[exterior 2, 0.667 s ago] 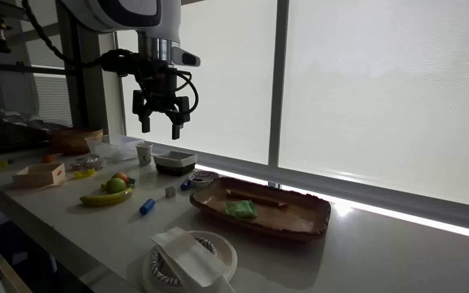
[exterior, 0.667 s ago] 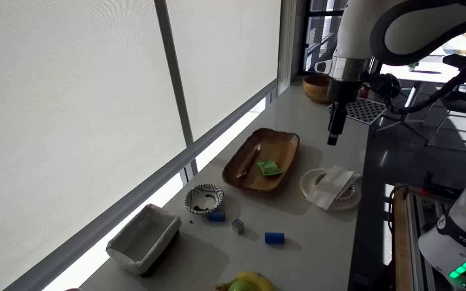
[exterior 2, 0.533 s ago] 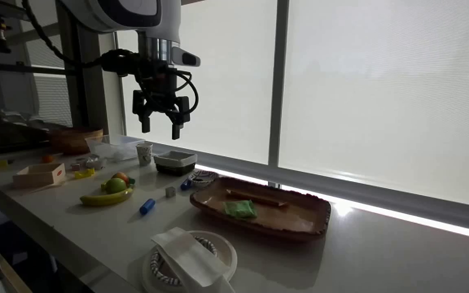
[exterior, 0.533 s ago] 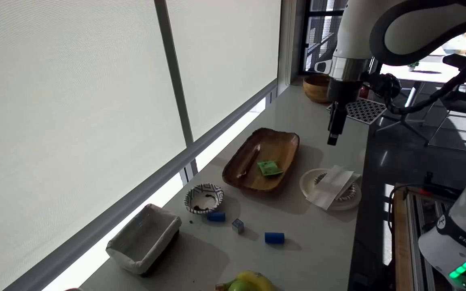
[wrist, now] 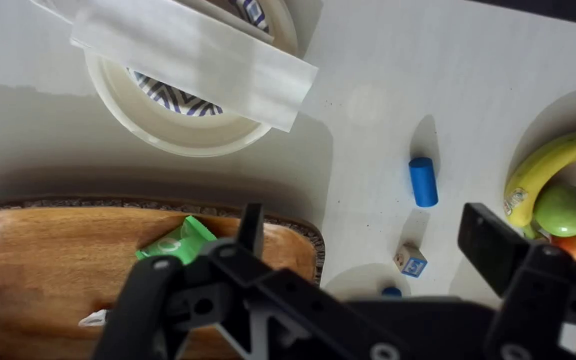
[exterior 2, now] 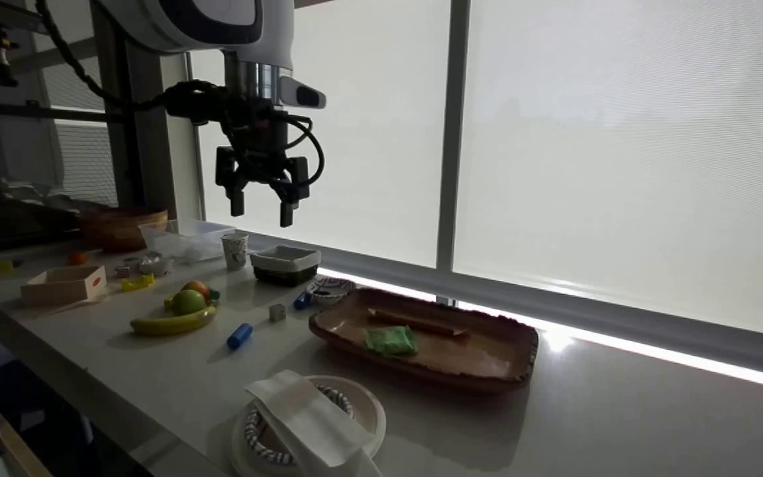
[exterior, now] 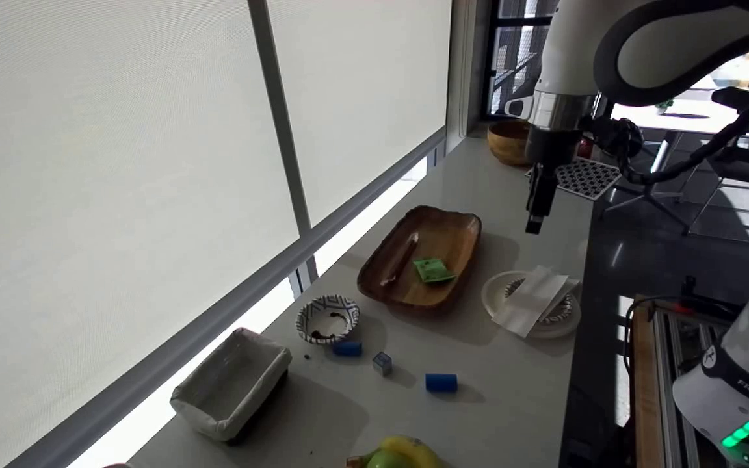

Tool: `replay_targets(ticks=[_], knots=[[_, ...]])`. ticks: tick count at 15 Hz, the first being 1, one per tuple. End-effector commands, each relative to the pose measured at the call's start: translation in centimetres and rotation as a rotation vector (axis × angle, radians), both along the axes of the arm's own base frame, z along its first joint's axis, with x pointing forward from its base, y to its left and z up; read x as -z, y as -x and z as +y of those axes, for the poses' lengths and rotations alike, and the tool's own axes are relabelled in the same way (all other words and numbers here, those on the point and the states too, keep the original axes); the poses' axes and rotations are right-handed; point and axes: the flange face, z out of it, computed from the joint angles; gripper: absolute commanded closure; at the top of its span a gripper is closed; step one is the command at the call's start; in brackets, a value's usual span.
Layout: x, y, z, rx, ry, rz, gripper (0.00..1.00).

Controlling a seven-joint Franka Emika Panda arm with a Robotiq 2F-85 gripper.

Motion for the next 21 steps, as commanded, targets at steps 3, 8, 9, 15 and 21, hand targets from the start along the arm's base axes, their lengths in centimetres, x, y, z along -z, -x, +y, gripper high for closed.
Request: replay_targets(ticks=[3,8,9,15,21], knots=[[2.2,-7.6,6.7,-0.278,-0.041,-0.027,0.00],[5.5,-14.5,15.7,-0.558,-0.088,-0.026,0.00],[6.0,-15.6,17.1,-0.614,-0.102,-0.019,0.00],[7.4,-16.6,20.0,-0.710,-0.096,-0.010,0.00],[6.8,-17.0,20.5,-0.742,-0.119,-0.004,0.00]])
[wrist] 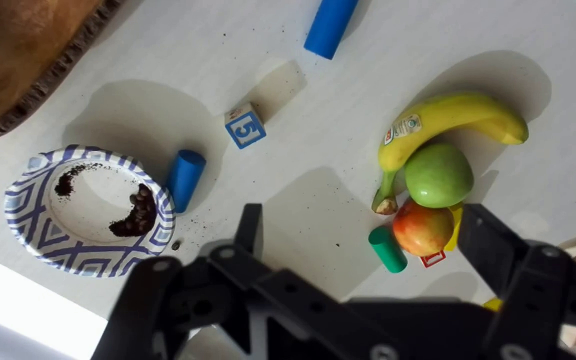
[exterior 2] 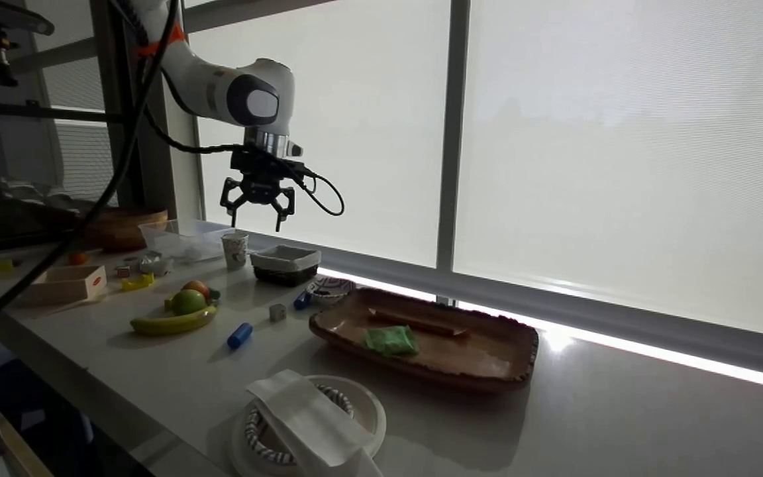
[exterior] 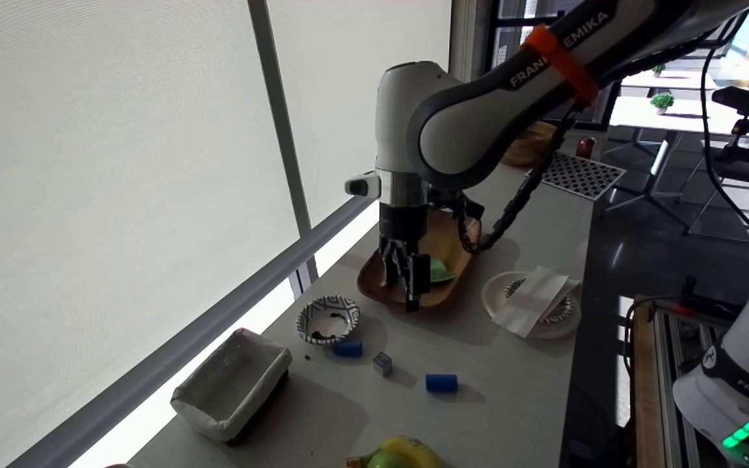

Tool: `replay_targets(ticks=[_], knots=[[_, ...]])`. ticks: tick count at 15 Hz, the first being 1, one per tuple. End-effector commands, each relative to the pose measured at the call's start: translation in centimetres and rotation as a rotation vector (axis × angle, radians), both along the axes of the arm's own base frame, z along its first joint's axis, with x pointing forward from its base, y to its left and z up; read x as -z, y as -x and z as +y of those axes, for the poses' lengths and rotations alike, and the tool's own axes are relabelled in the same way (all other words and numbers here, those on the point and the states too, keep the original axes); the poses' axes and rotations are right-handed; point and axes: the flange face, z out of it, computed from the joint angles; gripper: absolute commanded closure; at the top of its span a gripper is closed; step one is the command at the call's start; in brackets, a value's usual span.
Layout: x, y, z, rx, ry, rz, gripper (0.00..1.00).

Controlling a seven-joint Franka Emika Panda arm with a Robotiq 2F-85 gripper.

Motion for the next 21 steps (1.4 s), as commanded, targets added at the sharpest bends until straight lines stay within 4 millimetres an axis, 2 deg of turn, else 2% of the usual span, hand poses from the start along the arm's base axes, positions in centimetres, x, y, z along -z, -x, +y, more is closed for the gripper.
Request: replay_targets(ticks=[1,6,7,9,13,18,21], knots=[[0.4,-0.2,3.3,-0.127,-0.038,0.056,0.00],[2.1,3.7,11.0,-0.362,-0.032,0.190,0.00],[2.6,4.7,12.0,-0.345,-0.009,0.231,0.00],[3.4,5.8,13.4,-0.239,-0.014,0.191,0.00],[4.7,6.8,15.0,-0.017,-0.065,0.107,0.00],[6.3,8.9,16.2,0.245,-0.026,0.041,0.00],[7.1,9.5,16.5,0.407,-0.002,0.040,0.00]])
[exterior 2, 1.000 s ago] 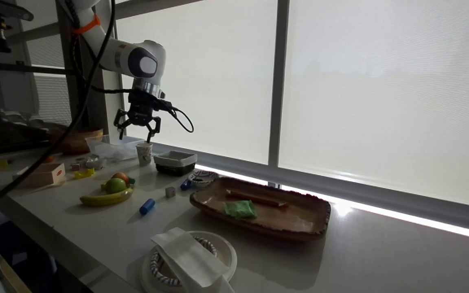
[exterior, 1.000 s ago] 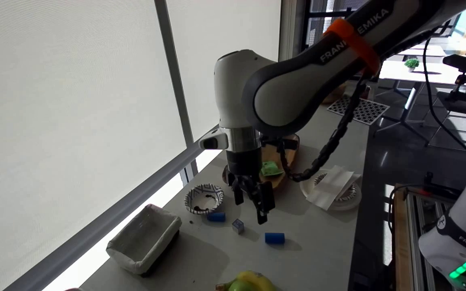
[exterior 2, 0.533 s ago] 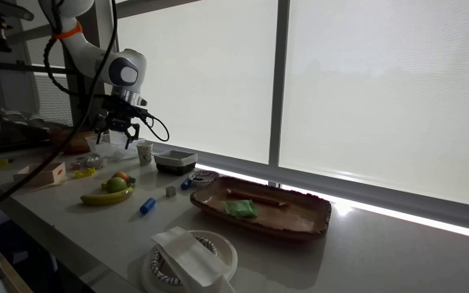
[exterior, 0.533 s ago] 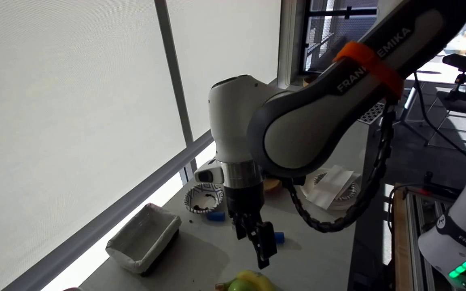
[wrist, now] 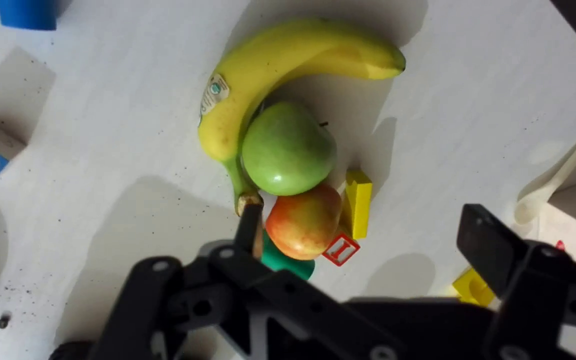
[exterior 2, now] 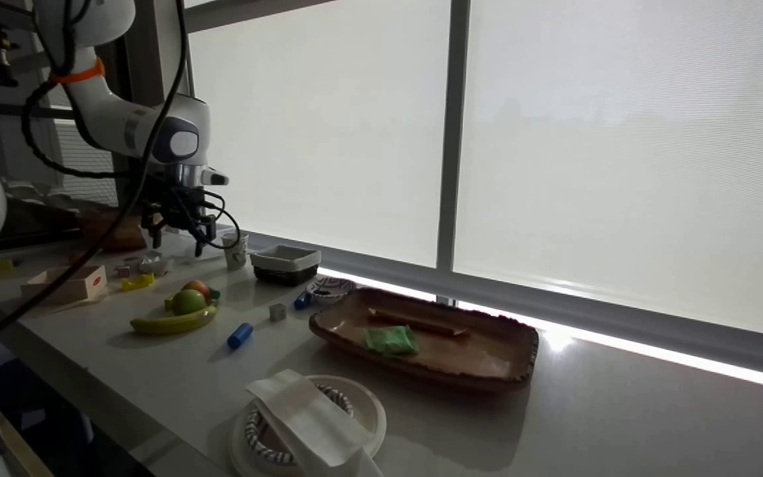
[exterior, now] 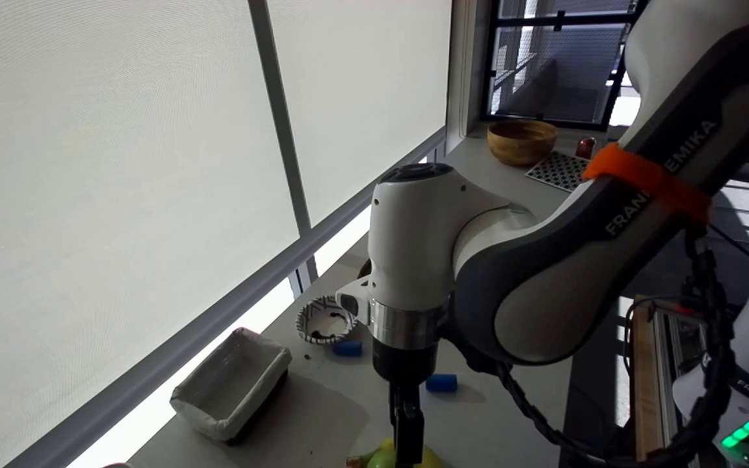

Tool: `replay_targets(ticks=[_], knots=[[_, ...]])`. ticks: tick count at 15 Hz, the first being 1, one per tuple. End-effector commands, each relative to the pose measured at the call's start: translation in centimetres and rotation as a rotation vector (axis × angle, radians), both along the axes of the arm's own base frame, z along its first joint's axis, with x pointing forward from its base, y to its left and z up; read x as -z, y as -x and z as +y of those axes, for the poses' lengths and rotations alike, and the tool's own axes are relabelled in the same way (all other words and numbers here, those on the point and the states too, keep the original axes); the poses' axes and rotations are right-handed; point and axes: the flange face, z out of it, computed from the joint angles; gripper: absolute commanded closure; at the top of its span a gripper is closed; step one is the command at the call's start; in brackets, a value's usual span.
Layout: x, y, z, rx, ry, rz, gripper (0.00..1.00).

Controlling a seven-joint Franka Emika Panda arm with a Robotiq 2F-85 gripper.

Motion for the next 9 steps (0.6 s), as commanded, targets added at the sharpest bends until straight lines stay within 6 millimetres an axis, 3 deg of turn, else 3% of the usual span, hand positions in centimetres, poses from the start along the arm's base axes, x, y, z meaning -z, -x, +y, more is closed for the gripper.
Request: replay_targets(ticks=[1,4,9], knots=[[1.0,1.2,-0.1,0.188,0.056,0.013,0.00],[1.8,0.0,-0.4,0.317,0.119,0.026,0.00],[2.7,-2.2,-0.2,0.353,0.135,0.019,0.00]])
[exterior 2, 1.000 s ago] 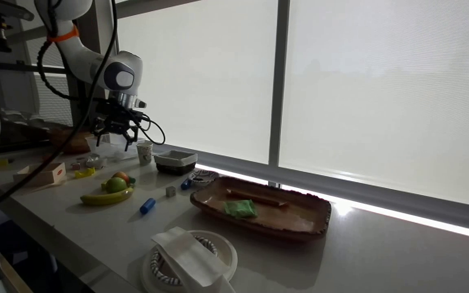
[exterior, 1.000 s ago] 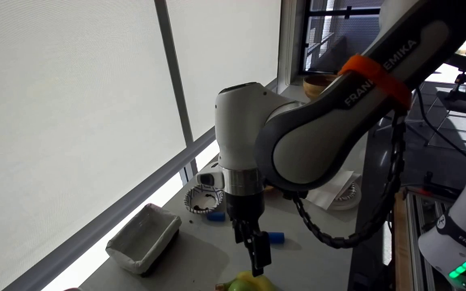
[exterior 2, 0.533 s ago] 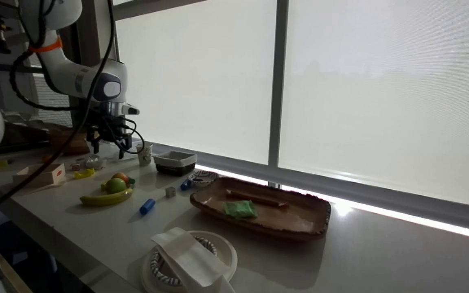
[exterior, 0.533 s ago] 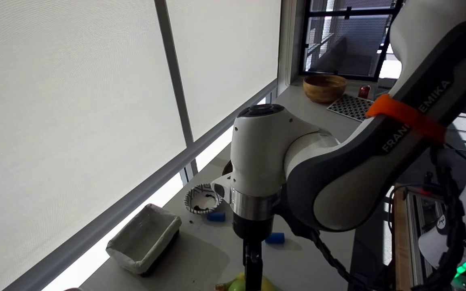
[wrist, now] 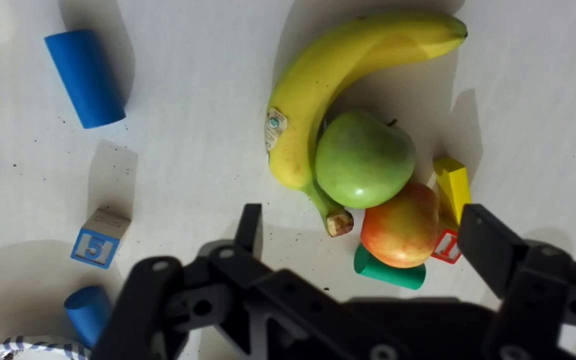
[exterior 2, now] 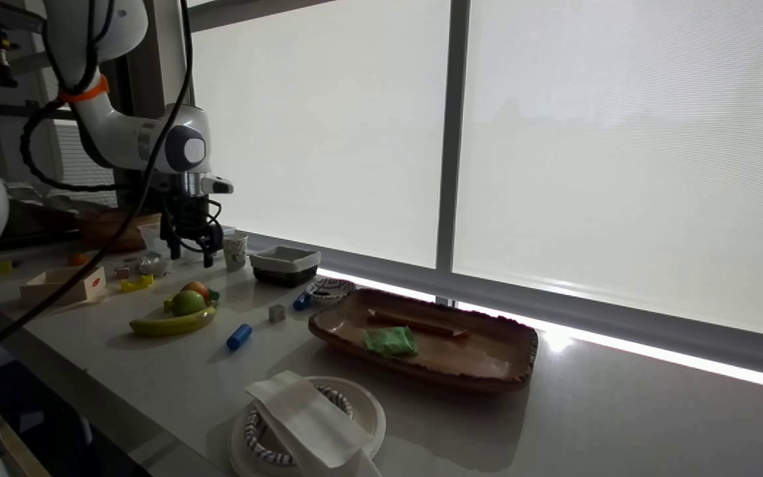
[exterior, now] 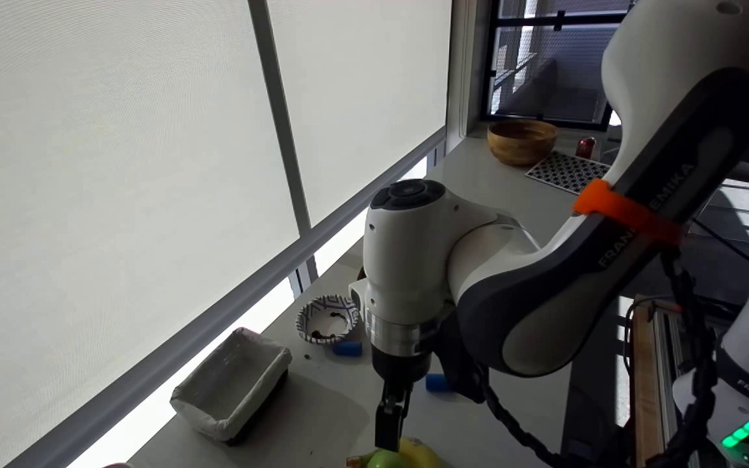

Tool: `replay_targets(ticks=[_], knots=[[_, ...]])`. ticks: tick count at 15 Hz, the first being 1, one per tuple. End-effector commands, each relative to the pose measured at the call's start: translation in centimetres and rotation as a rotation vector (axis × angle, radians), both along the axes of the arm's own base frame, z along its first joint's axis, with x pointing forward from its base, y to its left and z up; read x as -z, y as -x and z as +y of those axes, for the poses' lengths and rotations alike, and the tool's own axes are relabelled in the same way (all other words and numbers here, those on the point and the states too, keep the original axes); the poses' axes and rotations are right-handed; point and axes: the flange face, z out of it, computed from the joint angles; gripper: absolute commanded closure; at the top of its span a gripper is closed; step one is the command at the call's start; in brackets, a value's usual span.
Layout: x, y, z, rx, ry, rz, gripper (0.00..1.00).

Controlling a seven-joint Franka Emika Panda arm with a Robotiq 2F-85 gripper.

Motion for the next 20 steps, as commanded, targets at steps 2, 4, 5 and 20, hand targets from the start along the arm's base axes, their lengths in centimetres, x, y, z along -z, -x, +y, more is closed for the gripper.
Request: replay_targets(ticks=[2,4,5,20], knots=[[1.0,-1.8,1.1,0.005,0.004,0.024,0.00],[1.5,-2.2,1.5,-0.012,-0.005,0.041,0.00],[1.8,-2.4,1.7,-0.029,-0.012,0.046,0.00],[7.1,-1.2,4.4,-0.129,0.020,0.102,0.00]])
